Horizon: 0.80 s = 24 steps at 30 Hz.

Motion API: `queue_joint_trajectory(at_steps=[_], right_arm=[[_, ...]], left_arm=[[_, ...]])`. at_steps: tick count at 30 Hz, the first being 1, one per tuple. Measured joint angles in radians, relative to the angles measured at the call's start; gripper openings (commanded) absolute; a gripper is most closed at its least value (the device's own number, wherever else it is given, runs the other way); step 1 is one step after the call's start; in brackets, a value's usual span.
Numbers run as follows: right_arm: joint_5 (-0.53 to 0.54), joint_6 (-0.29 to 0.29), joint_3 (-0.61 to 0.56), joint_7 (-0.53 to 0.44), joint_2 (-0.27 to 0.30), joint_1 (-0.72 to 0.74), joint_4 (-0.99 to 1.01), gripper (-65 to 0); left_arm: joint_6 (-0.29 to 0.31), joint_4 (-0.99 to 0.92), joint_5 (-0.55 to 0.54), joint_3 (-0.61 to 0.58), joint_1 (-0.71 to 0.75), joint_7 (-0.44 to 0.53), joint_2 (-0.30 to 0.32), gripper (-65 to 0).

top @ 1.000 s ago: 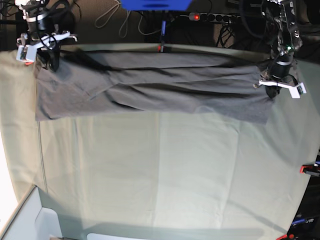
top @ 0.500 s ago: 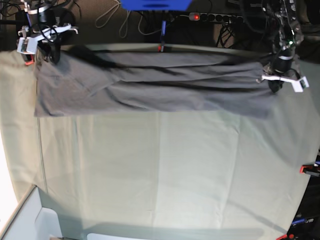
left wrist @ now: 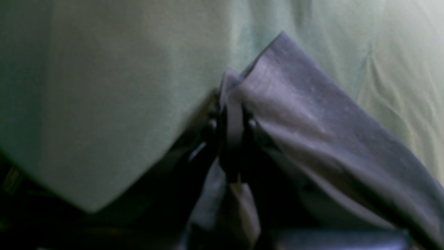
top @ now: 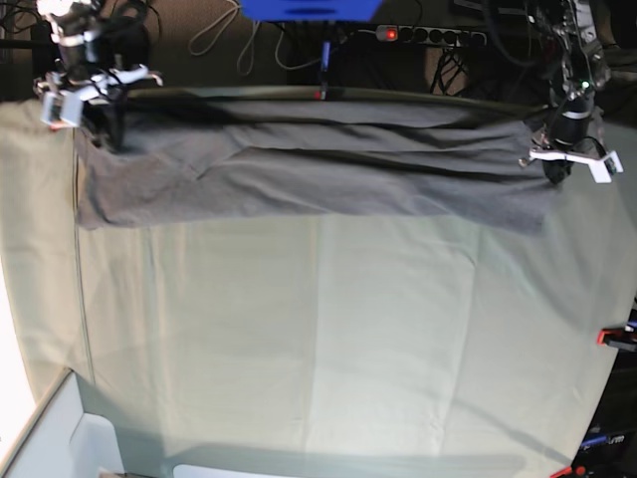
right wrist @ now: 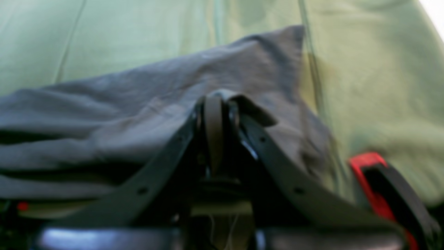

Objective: Layout the t-shirt on the table in an organized manner, then fold the t-shirt properly
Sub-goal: 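Lower the grey strip flat and pull its ends apart with both grippers, then move the left gripper to the strip's middle and grasp its end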

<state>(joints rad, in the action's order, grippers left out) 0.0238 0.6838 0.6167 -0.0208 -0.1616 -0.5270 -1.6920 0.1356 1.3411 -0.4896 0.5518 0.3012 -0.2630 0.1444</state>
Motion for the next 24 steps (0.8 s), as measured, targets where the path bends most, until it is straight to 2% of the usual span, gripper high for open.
queue_joint_trajectory(at_steps=[6, 11, 16, 19, 24], right_arm=[[-0.175, 0.000, -0.024, 0.006, 0.000, 0.132, 0.108, -63.8], [-0.180, 0.000, -0.015, 0.002, 0.005, 0.211, 0.146, -63.8], [-0.179, 0.000, -0.013, 0.000, 0.053, 0.249, 0.186, -63.5], [-0.176, 0.000, -0.012, 0.000, 0.077, 0.263, 0.235, -59.2], [-0.178, 0.000, -0.012, 0.096, 0.125, 0.260, 0.280, -45.1]], left_arm=[[0.000, 0.000, 0.000, 0.000, 0.000, 0.000, 0.003, -65.0], [0.000, 0.000, 0.000, 0.000, 0.021, 0.002, 0.003, -65.0], [0.000, 0.000, 0.000, 0.001, 0.019, 0.001, 0.003, -65.0], [0.000, 0.000, 0.000, 0.001, 0.019, 0.001, 0.003, -65.0], [0.000, 0.000, -0.001, 0.001, 0.019, 0.001, 0.003, -65.0]])
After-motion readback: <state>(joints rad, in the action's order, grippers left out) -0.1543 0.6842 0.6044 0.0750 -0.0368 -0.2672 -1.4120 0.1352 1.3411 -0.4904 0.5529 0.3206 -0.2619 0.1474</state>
